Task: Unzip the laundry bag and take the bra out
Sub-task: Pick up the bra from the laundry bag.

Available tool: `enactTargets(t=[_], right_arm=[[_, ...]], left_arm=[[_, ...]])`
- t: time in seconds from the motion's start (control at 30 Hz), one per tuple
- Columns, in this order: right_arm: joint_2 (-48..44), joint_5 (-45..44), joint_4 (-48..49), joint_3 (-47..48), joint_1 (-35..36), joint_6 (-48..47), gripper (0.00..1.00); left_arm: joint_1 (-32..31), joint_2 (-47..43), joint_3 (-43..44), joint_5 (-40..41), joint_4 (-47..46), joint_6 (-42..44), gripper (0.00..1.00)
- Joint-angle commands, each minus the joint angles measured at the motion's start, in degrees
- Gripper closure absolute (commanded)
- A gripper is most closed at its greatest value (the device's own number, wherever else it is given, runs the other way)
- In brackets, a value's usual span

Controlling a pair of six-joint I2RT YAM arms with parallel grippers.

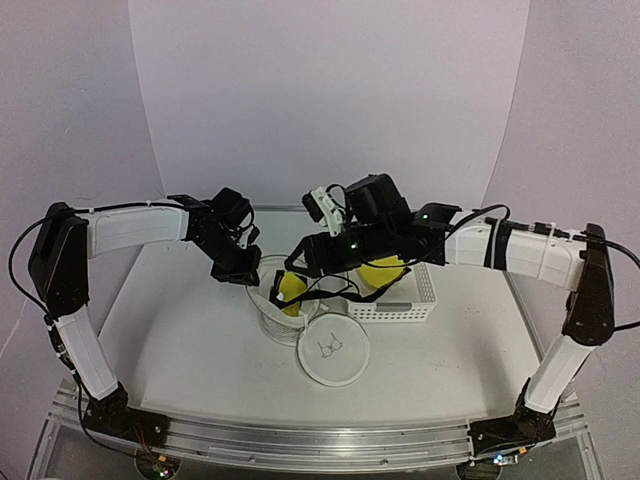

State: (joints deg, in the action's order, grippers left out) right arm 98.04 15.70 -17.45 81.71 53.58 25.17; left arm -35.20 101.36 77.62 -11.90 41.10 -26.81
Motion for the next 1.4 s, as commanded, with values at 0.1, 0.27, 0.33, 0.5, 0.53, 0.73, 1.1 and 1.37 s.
enactTargets(t=[0.1, 0.27, 0.33, 0.5, 0.53, 0.73, 1.1, 1.37], right_arm=[[8.91, -2.79, -2.57, 7.19, 2.41, -0.89, 0.38], [13.41, -7.21, -3.29, 10.57, 3.04, -0.07, 0.38], [14.86, -8.44, -3.29, 11.54, 3.24, 0.43, 0.39], [18.07, -9.30, -3.80, 14.10, 3.57, 1.02, 0.40], [18.71, -9.72, -4.08, 14.52, 3.64, 1.02, 0.41], [21.07, -12.96, -5.45, 15.62, 3.94, 1.24, 0.43], [24.62, -15.32, -7.13, 18.72, 5.25, 1.86, 0.48], [26.44, -20.62, -11.44, 21.42, 5.83, 1.08, 0.76]], left_arm=[[-0.13, -0.81, 1.53, -0.06, 0.65, 1.41, 1.00], [-0.13, -1.20, 0.81, -0.10, 0.65, 1.32, 1.00], [-0.18, -1.34, 0.56, 0.02, 0.65, 1.32, 1.00], [-0.18, -1.51, 0.13, 0.17, 0.56, 1.23, 1.00], [-0.14, -1.59, 0.08, 0.21, 0.56, 1.23, 1.00], [-0.14, -2.04, -0.43, 0.56, 0.56, 1.32, 1.00], [-0.13, -1.78, -0.46, 0.48, 0.48, 1.32, 1.00], [-0.13, -1.85, -0.70, 0.65, 0.55, 1.43, 1.00]])
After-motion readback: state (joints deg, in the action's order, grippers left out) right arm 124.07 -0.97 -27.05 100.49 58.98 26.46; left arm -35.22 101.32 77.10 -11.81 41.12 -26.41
